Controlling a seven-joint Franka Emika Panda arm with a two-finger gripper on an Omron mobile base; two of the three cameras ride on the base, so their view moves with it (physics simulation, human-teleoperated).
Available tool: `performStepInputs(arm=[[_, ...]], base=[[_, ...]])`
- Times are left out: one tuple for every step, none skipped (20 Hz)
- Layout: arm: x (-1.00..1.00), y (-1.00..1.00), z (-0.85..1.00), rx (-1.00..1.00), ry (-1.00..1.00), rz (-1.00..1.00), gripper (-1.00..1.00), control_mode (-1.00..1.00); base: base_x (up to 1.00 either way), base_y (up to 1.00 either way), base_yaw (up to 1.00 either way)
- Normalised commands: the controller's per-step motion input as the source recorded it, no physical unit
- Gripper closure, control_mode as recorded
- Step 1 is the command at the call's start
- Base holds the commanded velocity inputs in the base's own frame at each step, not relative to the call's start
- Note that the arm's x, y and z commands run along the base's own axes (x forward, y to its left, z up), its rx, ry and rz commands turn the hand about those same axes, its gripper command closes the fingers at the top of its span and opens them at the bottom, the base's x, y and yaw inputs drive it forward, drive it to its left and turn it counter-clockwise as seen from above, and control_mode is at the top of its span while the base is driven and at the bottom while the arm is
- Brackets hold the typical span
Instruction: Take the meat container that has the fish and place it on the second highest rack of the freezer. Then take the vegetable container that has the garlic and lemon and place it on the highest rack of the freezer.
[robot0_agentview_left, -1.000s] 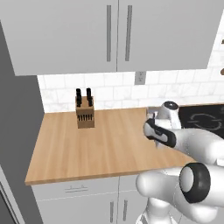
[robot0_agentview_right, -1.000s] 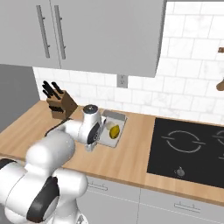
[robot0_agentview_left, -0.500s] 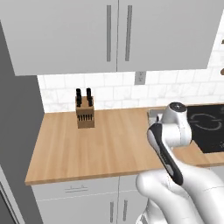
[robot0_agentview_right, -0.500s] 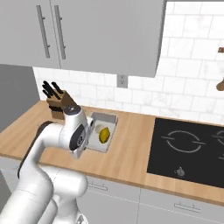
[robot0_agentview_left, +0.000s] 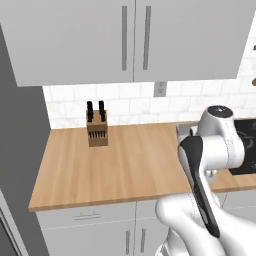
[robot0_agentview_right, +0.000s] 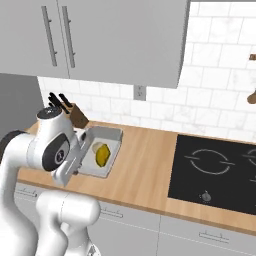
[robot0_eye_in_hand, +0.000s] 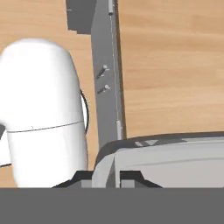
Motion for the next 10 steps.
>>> performStepInputs(arm=[[-0.96, 0.41, 0.8, -0.05, 0.13, 0.0, 1.0, -1.0], [-0.76, 0.45, 0.54, -0.03, 0.1, 0.0, 1.0, -1.0], [-0.54, 0.46, 0.18, 0.0, 0.01, 0.0, 1.0, -1.0], [-0.11, 0.48, 0.0, -0.02, 0.14, 0.01, 1.0, -1.0], [-0.04, 0.42, -0.11, 0.0, 0.07, 0.03, 1.0, -1.0], [0.0, 0.34, -0.11, 0.0, 0.1, 0.07, 1.0, -1.0], [0.0, 0.26, -0.1, 0.0, 0.09, 0.06, 1.0, -1.0], [0.0, 0.34, -0.17, 0.0, 0.13, 0.05, 1.0, -1.0], [0.0, 0.46, -0.2, 0.0, 0.18, 0.05, 1.0, -1.0], [-0.03, 0.36, -0.22, 0.0, 0.15, 0.07, 1.0, -1.0]], base=[[0.0, 0.0, 0.0], [0.0, 0.0, 0.0], [0.0, 0.0, 0.0], [0.0, 0.0, 0.0], [0.0, 0.0, 0.0], [0.0, 0.0, 0.0], [0.0, 0.0, 0.0], [0.0, 0.0, 0.0], [0.0, 0.0, 0.0], [0.0, 0.0, 0.0]])
